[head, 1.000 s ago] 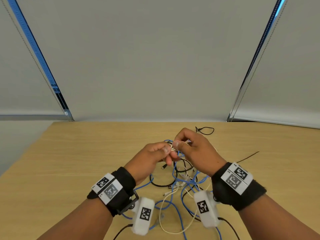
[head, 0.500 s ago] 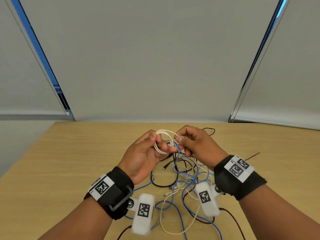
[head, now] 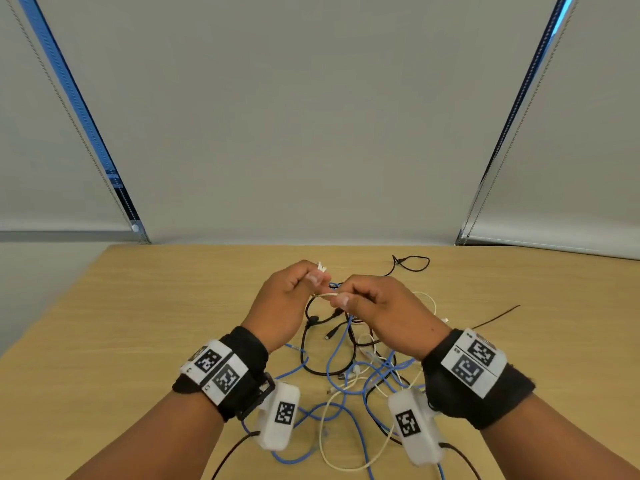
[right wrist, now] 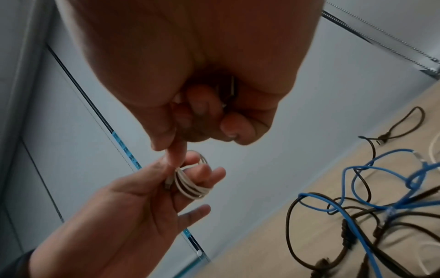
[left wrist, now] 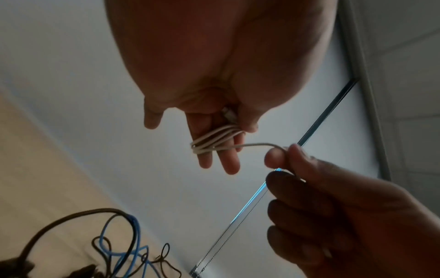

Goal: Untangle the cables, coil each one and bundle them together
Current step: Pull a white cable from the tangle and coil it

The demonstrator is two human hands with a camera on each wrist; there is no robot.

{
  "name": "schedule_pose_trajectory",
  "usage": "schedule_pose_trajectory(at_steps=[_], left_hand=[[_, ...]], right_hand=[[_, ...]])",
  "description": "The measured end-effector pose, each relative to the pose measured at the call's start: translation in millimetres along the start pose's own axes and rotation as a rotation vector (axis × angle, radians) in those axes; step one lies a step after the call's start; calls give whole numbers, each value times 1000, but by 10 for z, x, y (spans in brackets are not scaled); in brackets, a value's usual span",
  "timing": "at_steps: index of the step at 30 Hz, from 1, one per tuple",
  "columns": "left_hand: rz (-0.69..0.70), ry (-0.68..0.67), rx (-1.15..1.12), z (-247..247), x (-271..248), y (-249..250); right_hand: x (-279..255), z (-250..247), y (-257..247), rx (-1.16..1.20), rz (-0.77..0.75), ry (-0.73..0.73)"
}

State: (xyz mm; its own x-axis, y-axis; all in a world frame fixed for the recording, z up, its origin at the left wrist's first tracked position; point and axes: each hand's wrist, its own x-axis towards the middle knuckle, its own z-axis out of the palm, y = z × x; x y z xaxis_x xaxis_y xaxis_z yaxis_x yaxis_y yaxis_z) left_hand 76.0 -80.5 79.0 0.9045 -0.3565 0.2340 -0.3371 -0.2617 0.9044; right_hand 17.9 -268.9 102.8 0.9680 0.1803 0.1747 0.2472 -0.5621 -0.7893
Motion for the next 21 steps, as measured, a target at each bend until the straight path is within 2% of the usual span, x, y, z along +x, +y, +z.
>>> schedule_pose_trajectory(at_steps=[5,7,9,11,13,16,21], left_hand=[[-70,54,-207,24,8,-13],[-65,12,-142,25,-13,-9],[-82,-83,-97,72,-72,-12],[-176,-153,-267,128,-127,1],[-232,-170,-516,159,-155,4],[-218,-180,-708,171,-174,-10],[-106,-156,-547,169,-190,-101]], right_hand=[[-75,71,-30,-24,-20,-116],[-70,75,-36,-44,-37,-83],[-28,25,-26,-25,-59,18],[17,-2,-15,19,-41,70],[44,31,3,181,49,56],[61,78,32,383,143,95],[105,104,35,332,151,117]])
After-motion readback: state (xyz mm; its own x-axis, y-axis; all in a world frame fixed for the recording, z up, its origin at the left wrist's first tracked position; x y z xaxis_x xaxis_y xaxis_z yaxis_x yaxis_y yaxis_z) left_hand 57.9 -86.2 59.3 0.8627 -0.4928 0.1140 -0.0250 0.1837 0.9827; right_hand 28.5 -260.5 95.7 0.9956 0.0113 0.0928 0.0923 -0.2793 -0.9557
